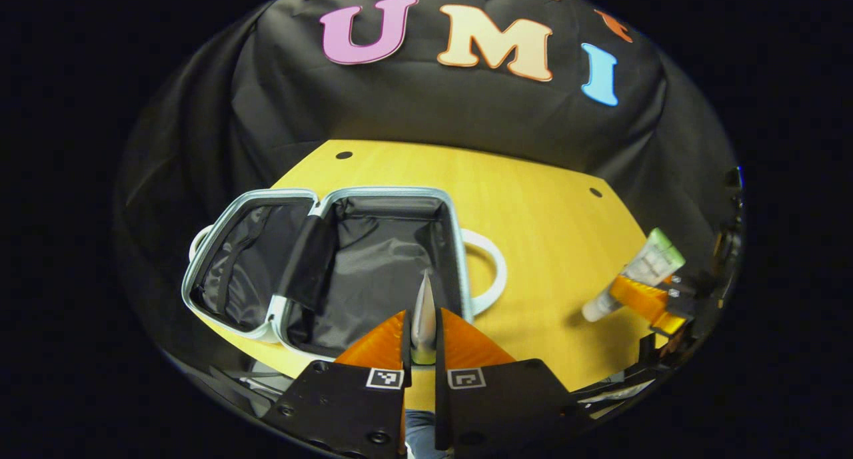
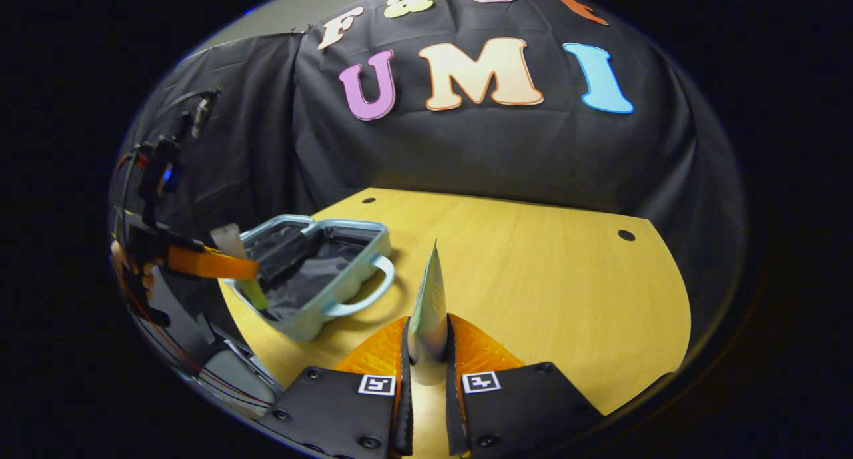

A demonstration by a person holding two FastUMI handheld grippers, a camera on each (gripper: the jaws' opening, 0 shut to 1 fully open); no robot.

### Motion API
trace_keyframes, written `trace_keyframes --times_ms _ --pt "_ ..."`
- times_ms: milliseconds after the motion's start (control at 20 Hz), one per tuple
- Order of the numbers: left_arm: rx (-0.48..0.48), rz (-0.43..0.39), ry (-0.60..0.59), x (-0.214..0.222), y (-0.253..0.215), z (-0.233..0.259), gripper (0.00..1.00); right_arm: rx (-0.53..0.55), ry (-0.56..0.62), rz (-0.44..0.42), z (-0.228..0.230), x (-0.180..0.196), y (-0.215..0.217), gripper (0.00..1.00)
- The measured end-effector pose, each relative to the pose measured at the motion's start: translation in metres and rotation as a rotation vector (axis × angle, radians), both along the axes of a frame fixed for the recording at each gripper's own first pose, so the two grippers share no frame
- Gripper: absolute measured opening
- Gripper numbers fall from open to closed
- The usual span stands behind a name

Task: First open the suitcase, pack the skin care products into it, and then close the suitcase.

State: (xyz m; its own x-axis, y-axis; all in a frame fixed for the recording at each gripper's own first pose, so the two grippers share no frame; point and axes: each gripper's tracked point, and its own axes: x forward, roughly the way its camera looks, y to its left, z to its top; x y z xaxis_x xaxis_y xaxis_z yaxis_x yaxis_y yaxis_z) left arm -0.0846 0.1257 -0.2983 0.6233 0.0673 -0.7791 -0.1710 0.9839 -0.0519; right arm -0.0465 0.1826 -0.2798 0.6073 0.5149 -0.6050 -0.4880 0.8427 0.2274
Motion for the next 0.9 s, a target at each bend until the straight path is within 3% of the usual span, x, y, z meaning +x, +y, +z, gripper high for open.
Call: trace_keyframes --times_ms 350,450,650,750,900 --pt "-0.008 -0.031 0.167 0.009 0.049 -0.063 0.10 0.075 0.090 0.074 0.030 -0.014 0.096 0.22" --pt "-0.025 -0.052 0.183 0.013 0.054 -0.078 0.10 0.080 0.115 0.094 0.029 -0.017 0.118 0.19" --pt "-0.048 -0.100 0.166 0.025 0.063 -0.086 0.11 0.084 0.158 0.136 0.023 -0.026 0.160 0.22" --pt "-0.072 -0.112 0.128 0.034 0.065 -0.083 0.18 0.087 0.194 0.146 0.015 -0.028 0.180 0.22" --pt "-0.090 -0.140 0.045 0.046 0.072 -0.059 0.63 0.076 0.269 0.137 -0.007 -0.032 0.204 0.22"
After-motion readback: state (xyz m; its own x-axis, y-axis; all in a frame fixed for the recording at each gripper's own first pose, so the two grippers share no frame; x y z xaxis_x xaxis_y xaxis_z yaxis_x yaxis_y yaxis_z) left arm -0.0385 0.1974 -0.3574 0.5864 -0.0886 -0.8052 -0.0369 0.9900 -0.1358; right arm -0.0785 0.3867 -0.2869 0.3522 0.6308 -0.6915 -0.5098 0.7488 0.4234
